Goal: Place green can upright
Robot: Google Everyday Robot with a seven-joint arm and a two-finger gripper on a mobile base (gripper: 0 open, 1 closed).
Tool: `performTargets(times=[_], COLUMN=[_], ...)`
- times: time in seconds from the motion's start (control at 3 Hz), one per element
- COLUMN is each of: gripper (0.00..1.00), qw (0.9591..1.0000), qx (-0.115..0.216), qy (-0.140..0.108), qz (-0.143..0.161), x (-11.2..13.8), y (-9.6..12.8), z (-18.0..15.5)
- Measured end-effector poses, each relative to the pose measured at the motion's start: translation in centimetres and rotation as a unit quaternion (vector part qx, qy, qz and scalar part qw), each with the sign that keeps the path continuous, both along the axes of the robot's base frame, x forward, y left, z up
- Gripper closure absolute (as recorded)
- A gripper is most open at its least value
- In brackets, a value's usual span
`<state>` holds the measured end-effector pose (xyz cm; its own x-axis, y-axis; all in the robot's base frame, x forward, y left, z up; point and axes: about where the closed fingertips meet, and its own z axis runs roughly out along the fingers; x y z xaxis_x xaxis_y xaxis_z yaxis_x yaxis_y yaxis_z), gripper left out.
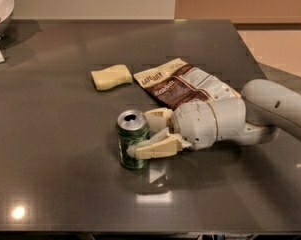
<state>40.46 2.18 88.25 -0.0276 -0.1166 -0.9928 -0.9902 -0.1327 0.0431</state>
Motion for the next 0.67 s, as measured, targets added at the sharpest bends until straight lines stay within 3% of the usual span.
performTargets(times=[0.33, 0.67], gripper=[0.12, 0.0], qw=[1.0, 1.0], qx=[0.0, -0.004], qy=[0.0, -0.004], qz=[-0.002, -0.008], x=[-0.04, -0.1], y=[0.05, 0.13], z=[-0.15, -0.27])
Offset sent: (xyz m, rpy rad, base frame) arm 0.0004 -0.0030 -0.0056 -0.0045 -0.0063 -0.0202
